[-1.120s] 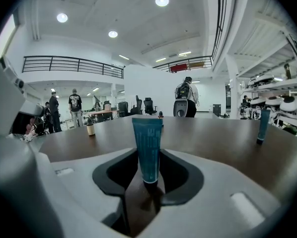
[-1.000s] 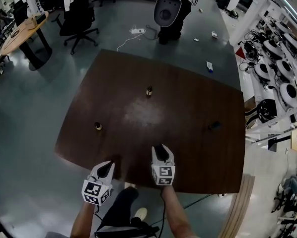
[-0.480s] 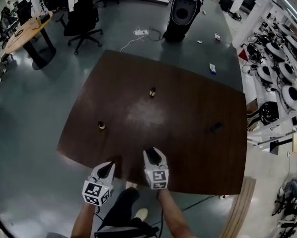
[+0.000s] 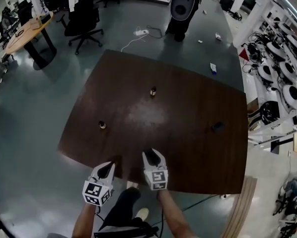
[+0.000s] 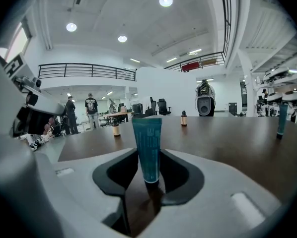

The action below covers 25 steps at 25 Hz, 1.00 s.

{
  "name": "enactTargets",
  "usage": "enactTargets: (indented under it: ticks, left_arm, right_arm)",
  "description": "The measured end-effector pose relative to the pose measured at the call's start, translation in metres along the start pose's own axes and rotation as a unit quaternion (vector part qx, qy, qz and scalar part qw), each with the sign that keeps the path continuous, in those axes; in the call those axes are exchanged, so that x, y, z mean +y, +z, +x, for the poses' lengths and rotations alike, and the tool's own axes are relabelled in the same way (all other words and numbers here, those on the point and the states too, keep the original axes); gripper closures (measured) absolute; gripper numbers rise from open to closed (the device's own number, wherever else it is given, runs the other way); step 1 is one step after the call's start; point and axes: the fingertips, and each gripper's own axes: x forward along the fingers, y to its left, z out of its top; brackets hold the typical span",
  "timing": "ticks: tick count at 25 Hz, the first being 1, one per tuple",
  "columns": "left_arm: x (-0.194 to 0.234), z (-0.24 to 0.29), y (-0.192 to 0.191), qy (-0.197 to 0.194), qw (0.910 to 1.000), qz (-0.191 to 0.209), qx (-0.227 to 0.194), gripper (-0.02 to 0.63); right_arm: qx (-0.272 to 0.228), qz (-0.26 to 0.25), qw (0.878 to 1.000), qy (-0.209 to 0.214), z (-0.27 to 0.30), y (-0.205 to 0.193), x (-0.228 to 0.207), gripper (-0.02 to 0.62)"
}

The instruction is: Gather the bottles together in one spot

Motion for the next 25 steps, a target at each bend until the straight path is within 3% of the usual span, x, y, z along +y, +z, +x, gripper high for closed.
enactTargets:
  ticks: [7, 13, 21, 25]
  left_arm:
    - [-0.003, 0.001, 0.001, 0.002, 1.0, 0.0, -0.001, 0.606]
    - [-0.001, -0.001, 0.003, 0.004, 1.0, 0.001, -0.001, 0.606]
    - [-0.01, 0.0, 0.018, -0.011, 0.9999, 0.003, -0.007, 0.606]
    - [-0.018, 0.001, 0.041, -0.027, 0.9994, 0.014, -0.016, 0.606]
  right_arm:
    - [0.003, 0.008, 1.0, 0.003, -0.001, -0.005, 0.0, 0.433]
    - [0.002, 0.008, 1.0, 0.01, -0.002, -0.007, 0.007, 0.335]
    - [0.013, 0.025, 1.0, -0.006, -0.027, -0.004, 0.0, 0.34]
    - [0.025, 0.044, 0.997, -0.052, -0.057, -0.007, -0.034, 0.44]
